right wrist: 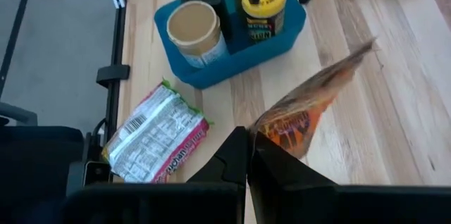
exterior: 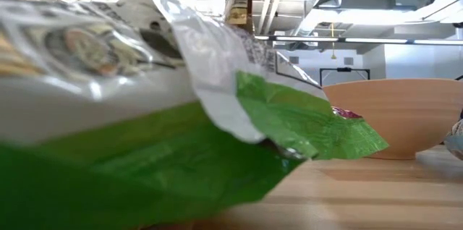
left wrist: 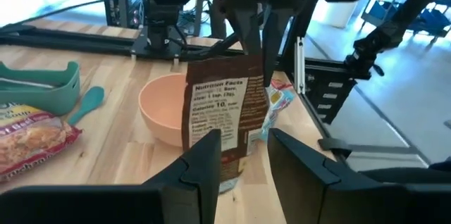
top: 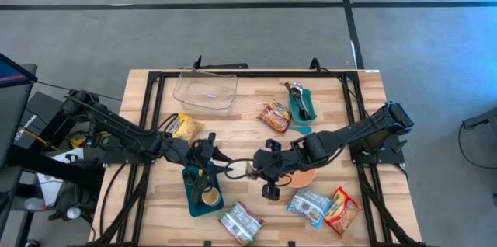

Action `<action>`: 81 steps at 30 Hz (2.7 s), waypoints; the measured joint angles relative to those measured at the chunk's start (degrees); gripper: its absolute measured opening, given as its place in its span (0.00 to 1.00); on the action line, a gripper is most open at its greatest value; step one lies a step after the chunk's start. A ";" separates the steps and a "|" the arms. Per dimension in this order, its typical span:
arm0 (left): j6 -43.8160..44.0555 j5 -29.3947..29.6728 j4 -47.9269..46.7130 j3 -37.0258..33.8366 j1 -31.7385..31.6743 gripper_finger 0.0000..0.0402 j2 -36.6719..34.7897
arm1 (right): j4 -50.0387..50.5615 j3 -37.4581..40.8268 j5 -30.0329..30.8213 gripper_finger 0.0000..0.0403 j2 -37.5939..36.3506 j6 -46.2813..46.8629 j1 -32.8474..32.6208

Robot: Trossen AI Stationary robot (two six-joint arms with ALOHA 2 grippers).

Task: Pick & Place Food Item
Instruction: Put the orange seasoning pack into the blue bin

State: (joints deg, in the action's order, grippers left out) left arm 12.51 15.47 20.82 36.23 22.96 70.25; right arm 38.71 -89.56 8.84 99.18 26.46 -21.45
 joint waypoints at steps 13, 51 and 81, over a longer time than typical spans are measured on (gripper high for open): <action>-0.59 -0.08 4.02 -0.04 -0.17 0.44 5.54 | -1.16 0.00 -1.99 0.00 0.02 -1.59 -0.32; -0.18 -12.87 14.99 -0.02 -4.84 0.62 10.98 | -1.52 0.00 -3.06 0.00 0.02 -4.61 -1.42; -0.24 -18.28 20.61 -0.01 -5.42 0.50 11.24 | -1.90 0.00 -3.12 0.00 0.02 -7.43 0.61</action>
State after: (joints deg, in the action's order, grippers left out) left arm 12.27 -2.81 41.43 36.22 17.54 81.49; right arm 36.81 -89.56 5.72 99.20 19.03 -20.84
